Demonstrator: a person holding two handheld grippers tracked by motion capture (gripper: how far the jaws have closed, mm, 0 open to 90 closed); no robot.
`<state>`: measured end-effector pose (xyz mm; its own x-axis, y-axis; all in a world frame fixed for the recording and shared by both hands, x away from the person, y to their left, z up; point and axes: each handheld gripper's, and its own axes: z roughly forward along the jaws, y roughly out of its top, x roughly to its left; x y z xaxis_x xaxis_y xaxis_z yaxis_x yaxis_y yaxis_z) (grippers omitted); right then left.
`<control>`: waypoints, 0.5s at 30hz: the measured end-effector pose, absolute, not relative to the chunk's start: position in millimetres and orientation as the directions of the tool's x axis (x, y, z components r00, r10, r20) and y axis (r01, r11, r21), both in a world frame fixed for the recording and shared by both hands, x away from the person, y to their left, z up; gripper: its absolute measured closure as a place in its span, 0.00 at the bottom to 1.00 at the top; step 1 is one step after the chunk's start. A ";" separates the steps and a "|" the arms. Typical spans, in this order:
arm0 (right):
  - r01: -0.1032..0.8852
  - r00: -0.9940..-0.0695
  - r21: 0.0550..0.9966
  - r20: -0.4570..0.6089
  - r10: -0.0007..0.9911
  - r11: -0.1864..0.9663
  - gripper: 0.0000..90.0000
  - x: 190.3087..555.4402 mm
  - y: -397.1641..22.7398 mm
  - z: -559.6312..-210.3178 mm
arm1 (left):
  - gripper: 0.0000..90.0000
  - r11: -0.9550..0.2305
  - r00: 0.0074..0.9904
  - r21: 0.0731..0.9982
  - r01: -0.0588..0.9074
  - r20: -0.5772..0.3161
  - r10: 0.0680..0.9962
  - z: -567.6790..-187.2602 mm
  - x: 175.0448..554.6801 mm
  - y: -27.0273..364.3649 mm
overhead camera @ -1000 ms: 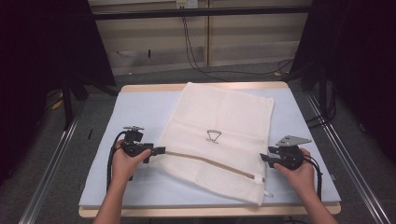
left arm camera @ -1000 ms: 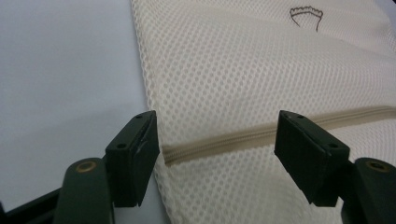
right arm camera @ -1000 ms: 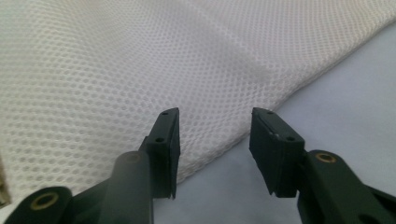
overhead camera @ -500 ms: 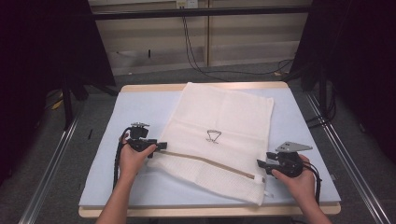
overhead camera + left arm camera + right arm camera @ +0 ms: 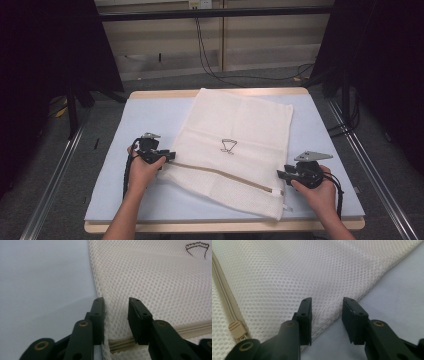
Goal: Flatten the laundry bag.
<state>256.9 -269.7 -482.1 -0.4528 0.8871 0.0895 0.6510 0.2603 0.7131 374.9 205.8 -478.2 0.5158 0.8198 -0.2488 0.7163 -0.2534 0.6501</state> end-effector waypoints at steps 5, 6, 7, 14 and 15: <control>0.645 -0.474 0.715 0.099 0.875 0.269 0.87 258.8 -270.2 -482.3 | 0.95 -0.210 0.488 0.636 0.742 -0.298 0.821 -480.4 374.5 208.6; 0.645 -0.474 0.715 0.099 0.875 0.269 0.87 258.8 -270.2 -482.3 | 0.95 -0.211 0.489 0.638 0.740 -0.296 0.820 -480.2 374.0 207.4; 0.647 -0.474 0.713 0.102 0.874 0.268 0.90 258.8 -270.7 -482.2 | 0.96 -0.219 0.495 0.637 0.739 -0.293 0.818 -479.7 374.0 206.9; 0.645 -0.479 0.716 0.106 0.871 0.268 0.97 262.1 -272.6 -480.8 | 0.97 -0.220 0.486 0.592 0.776 -0.338 0.806 -475.9 368.7 210.7; 0.649 -0.475 0.715 0.112 0.873 0.262 0.97 263.0 -272.7 -480.5 | 0.97 -0.219 0.482 0.587 0.779 -0.337 0.809 -474.5 366.9 211.6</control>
